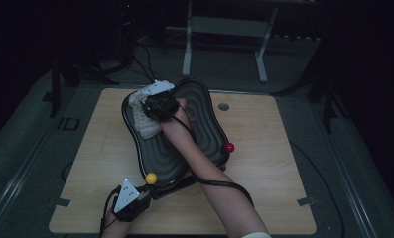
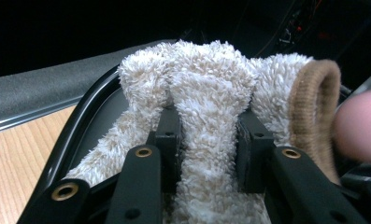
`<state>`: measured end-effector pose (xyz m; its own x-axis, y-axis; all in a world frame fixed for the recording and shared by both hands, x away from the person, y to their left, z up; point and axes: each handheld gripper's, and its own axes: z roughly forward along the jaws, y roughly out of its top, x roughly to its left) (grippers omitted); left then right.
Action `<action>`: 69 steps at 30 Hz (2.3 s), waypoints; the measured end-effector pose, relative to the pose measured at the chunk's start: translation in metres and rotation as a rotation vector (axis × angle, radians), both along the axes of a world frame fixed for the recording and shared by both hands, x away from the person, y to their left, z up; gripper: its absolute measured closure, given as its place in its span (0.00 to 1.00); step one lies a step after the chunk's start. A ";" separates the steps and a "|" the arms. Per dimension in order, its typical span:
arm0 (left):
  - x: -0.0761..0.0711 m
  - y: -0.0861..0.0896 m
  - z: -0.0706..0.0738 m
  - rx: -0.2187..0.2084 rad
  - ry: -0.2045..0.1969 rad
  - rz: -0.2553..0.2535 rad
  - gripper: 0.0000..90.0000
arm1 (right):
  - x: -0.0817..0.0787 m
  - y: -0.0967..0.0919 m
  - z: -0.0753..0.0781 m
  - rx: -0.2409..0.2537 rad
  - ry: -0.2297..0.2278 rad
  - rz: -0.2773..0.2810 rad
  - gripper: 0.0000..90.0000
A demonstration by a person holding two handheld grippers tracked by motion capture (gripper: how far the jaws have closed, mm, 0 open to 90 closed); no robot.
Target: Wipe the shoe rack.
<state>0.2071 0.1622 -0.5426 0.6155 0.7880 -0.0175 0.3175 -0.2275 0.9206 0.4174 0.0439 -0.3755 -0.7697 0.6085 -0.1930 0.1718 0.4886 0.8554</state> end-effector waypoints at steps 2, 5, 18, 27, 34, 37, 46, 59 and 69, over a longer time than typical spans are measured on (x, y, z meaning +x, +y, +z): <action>0.000 0.000 0.000 0.001 0.001 0.001 0.82 | -0.004 -0.002 -0.003 0.001 0.000 0.007 0.74; 0.000 -0.001 0.000 0.002 0.001 0.004 0.82 | -0.009 -0.007 -0.006 -0.004 0.000 0.017 0.74; 0.000 -0.001 0.000 0.000 0.003 0.005 0.82 | -0.047 -0.028 -0.032 -0.025 -0.014 0.079 0.74; 0.000 -0.001 0.000 -0.001 0.004 0.005 0.83 | -0.073 -0.044 -0.049 -0.032 -0.010 0.114 0.74; 0.000 0.000 0.000 0.002 0.004 0.004 0.83 | -0.091 -0.056 -0.060 -0.038 -0.008 0.135 0.75; 0.000 -0.001 0.000 0.000 0.006 0.005 0.82 | -0.097 -0.061 -0.065 -0.037 -0.006 0.141 0.75; 0.000 -0.001 0.001 0.000 0.006 0.008 0.82 | -0.112 -0.074 -0.074 -0.045 -0.007 0.150 0.75; 0.000 -0.001 0.001 0.002 0.005 0.004 0.82 | -0.118 -0.085 -0.078 -0.021 0.020 0.146 0.75; 0.000 0.000 0.000 0.001 0.004 0.000 0.82 | -0.091 -0.070 -0.043 0.056 0.025 0.128 0.75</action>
<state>0.2074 0.1619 -0.5421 0.6152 0.7881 -0.0194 0.3214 -0.2283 0.9190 0.3262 -0.0261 -0.4184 -0.8459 0.5144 -0.1409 0.1331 0.4594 0.8782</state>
